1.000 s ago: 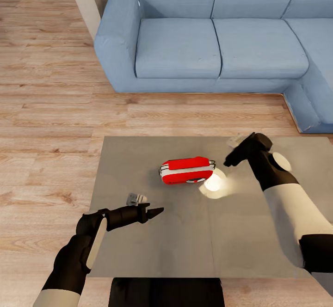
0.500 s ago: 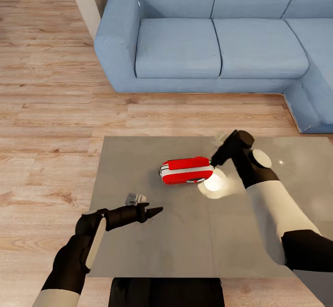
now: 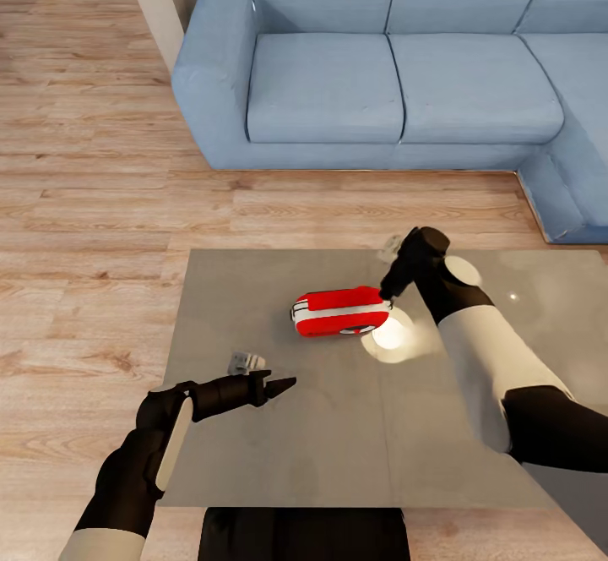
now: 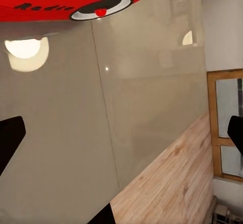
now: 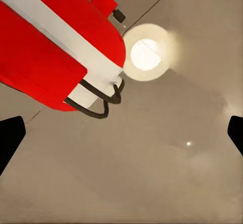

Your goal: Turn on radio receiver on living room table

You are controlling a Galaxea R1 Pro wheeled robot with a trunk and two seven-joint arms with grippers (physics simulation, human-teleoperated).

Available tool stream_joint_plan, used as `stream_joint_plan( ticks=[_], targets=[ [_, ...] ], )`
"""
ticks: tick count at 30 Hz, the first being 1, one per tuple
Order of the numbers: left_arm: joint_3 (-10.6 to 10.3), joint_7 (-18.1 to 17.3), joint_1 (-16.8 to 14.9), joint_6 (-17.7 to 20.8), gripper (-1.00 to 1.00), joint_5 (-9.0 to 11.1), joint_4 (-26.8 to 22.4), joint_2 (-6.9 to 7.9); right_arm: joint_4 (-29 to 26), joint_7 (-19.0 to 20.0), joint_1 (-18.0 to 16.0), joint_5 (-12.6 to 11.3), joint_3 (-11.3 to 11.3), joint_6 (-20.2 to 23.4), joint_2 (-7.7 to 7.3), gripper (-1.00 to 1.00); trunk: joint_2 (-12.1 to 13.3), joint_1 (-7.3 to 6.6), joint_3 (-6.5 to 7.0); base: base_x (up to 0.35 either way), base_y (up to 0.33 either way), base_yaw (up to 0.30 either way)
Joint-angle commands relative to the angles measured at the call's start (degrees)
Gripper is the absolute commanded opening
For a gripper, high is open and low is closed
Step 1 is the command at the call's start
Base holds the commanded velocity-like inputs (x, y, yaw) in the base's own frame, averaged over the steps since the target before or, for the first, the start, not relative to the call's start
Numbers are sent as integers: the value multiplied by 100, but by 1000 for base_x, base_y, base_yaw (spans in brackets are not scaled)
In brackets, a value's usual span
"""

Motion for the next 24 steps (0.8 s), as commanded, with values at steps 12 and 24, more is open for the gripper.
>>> stream_joint_plan(
  ticks=[12,24],
  targets=[
    [0,3,0,0,100,0,0,0,1352,-566,-616,-238,-77,-227,136,100,0,0,0,0,0,0],
    [0,5,0,0,100,0,0,0,1961,-1455,-687,-1002,-105,-376,146,100,0,0,0,0,0,0]
  ],
)
